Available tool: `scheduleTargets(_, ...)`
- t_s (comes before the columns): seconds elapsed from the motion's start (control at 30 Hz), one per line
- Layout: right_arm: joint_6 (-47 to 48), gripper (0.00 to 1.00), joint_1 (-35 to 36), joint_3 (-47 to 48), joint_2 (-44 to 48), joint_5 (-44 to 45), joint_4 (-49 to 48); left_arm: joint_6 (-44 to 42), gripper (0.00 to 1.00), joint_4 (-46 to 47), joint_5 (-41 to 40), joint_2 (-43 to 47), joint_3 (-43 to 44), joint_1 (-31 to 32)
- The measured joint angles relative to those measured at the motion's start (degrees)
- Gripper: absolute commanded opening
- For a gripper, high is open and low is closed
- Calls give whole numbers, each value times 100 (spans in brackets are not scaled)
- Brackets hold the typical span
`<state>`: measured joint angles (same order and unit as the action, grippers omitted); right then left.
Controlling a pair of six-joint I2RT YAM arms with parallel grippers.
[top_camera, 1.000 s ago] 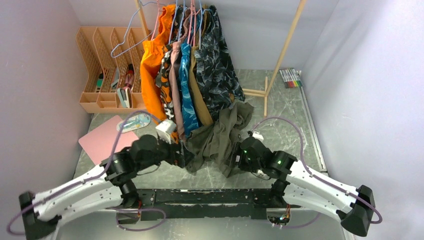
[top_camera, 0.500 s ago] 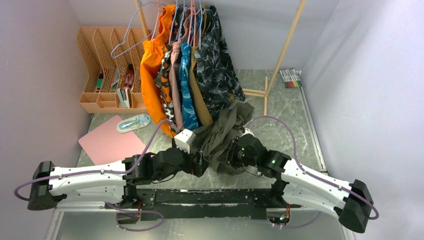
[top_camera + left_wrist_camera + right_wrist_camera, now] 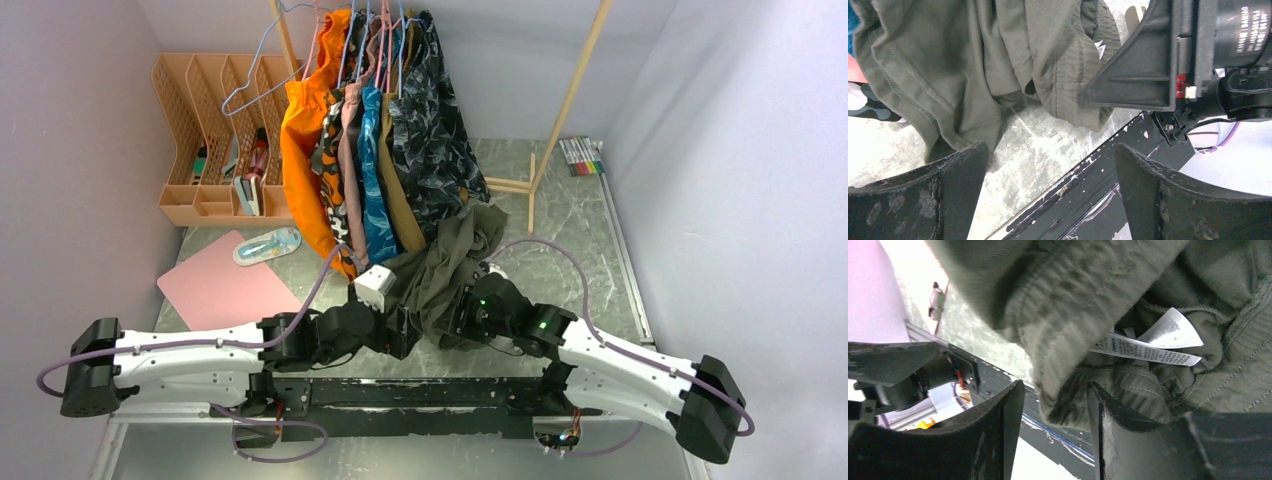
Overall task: Place the shorts on the hanger
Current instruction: Adjust the shorts at the center of the board.
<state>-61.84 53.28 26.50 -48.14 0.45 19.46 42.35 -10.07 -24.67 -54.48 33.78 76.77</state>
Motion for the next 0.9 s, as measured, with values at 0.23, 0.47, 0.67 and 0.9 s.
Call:
scheduleTargets(0.23, -76, 12, 0, -28, -400, -160, -498, 17, 99, 17, 68, -142, 2, 72)
scheduleTargets(0.47, -511, 0, 0, 251, -293, -160, -1674, 122, 99, 15, 70, 313, 2, 107)
scheduleTargets(0.67, -1191, 0, 11, 286, -238, -31, -2500, 144, 100, 17, 66, 446, 33, 107)
scheduleTargets(0.9, -1779, 0, 184, 319, -330, 302, -2780, 354, 99, -188, -339, -175, 507, 114)
